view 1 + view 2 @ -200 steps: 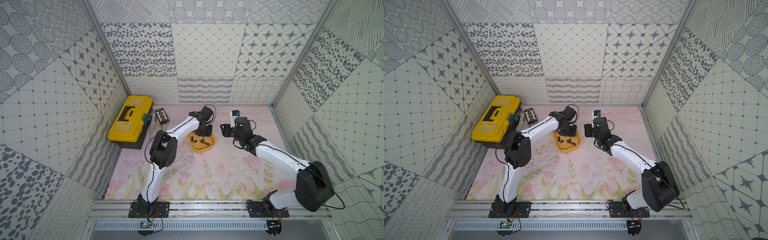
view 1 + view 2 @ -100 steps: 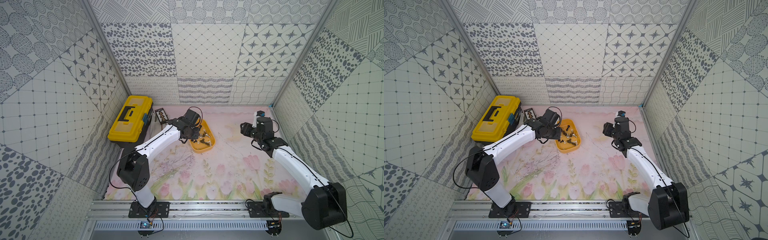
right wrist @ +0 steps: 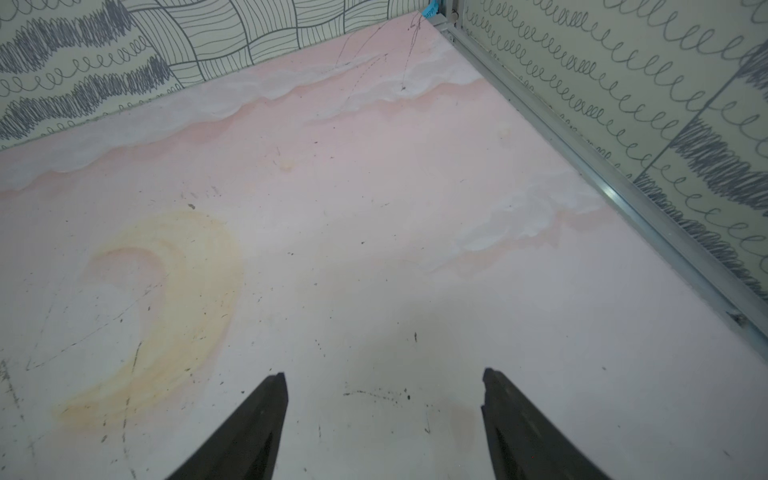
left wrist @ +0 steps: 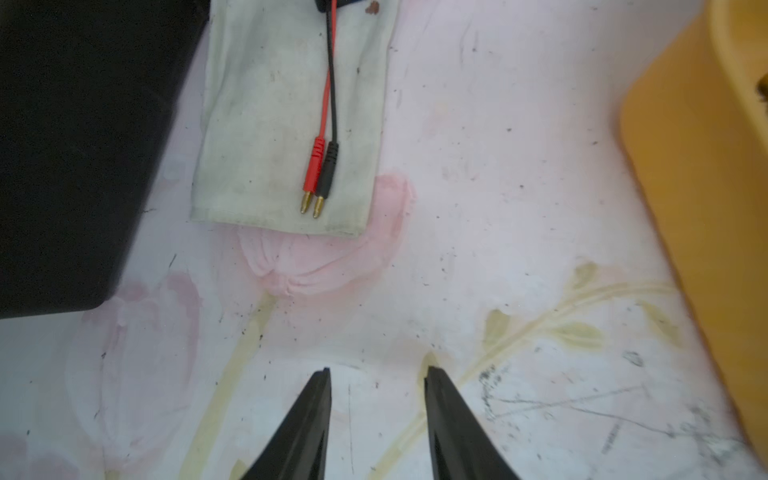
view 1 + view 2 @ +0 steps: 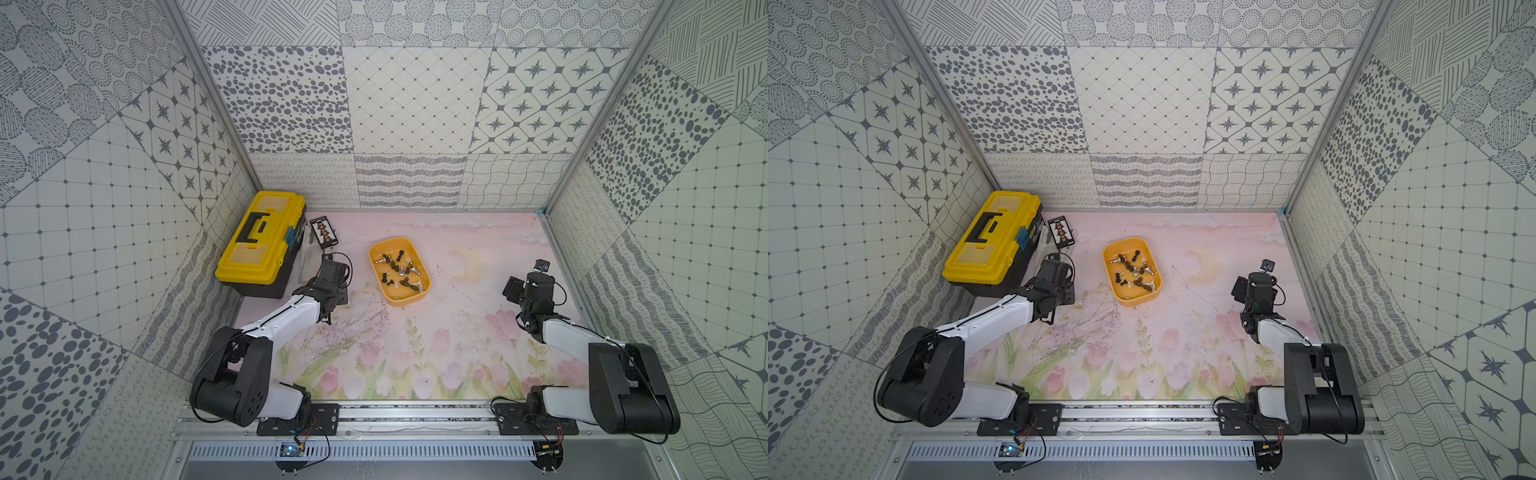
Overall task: Put the chess pieces into the storage box
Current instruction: Reset both arms
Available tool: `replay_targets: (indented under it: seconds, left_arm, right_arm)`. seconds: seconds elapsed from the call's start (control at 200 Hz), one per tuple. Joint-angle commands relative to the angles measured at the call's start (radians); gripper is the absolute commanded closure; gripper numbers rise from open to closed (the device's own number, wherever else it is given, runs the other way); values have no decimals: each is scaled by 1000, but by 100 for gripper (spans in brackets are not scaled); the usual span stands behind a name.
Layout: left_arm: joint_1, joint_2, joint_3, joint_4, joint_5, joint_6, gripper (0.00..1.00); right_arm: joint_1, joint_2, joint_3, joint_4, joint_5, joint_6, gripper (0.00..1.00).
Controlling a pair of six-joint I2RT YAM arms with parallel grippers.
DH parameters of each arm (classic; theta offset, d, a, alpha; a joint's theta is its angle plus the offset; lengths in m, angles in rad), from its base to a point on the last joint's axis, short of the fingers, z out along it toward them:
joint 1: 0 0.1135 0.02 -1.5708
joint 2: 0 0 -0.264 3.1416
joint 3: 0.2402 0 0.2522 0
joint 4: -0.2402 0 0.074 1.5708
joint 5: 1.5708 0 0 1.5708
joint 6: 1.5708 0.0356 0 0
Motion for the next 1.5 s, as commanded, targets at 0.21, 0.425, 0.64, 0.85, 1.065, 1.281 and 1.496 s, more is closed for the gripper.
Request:
replay_targets:
  seconds: [0.21, 0.425, 0.64, 0.85, 1.065, 1.281, 1.496]
  left_arm:
    - [90, 67, -144, 612, 237, 286, 58]
    - [93, 11, -251, 752, 342, 329, 58]
    - [142, 53, -269, 834, 366, 289, 56]
    - [197, 144, -308, 997, 366, 230, 49]
    - [205, 148, -294, 975, 332, 210, 1]
    - [205, 145, -292, 965, 333, 207, 1]
    - [204, 142, -293, 957, 329, 207, 1]
  right_arm:
    - [1, 207, -37, 504, -276, -200, 18]
    - [1, 192, -28, 469, -277, -207, 15]
    - [2, 193, -28, 472, -270, -208, 1]
    - [7, 194, -26, 470, -262, -210, 1]
    - [11, 195, -21, 461, -269, -219, 1]
    - [12, 196, -16, 451, -269, -216, 1]
    - [14, 195, -16, 452, -263, -220, 1]
